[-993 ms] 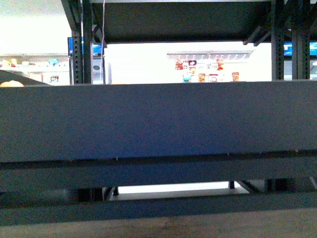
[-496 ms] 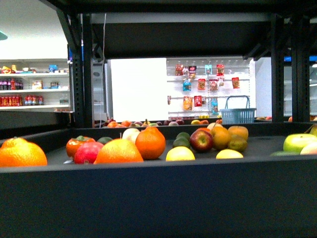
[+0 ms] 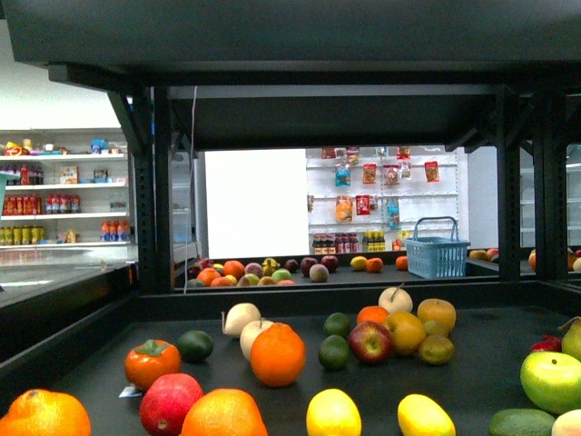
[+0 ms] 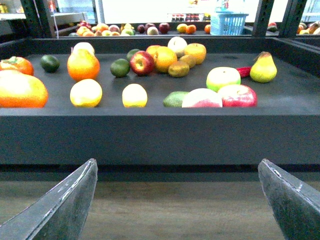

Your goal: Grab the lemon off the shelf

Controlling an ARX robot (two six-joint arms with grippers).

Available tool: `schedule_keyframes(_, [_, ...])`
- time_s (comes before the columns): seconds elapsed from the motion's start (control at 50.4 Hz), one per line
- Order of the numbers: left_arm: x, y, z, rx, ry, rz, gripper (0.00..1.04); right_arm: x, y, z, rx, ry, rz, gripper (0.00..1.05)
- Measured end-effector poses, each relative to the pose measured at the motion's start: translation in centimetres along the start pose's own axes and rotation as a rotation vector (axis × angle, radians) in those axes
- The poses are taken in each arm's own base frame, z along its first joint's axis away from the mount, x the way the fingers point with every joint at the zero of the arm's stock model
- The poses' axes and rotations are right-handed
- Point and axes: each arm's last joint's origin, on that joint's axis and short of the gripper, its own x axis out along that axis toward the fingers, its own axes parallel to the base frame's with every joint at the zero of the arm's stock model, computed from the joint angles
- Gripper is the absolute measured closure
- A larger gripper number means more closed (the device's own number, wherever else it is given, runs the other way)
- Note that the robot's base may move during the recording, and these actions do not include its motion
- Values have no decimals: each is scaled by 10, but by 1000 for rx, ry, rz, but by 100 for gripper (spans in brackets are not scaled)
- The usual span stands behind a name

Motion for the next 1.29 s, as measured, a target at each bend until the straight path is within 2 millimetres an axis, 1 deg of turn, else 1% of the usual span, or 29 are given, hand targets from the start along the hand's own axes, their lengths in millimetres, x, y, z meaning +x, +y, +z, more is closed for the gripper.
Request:
schedule_keyframes(1.112, [0,0,0,-1,0,0,8,0,0,0,0,-1,0,8])
schedule_keyframes(1.132, [0,0,-1,-30,30,4,8,0,0,0,0,-1,0,8])
schedule_keyframes(1.171, [3,1,0,-159,128,1,8,0,0,0,0,-1,0,8])
schedule_keyframes(1.231, [8,6,10,-315,155,3,8,0,0,0,0,-1,0,8])
schedule_keyframes(1.29, [19,17,39,-525,115,5,8,0,0,0,0,-1,0,8])
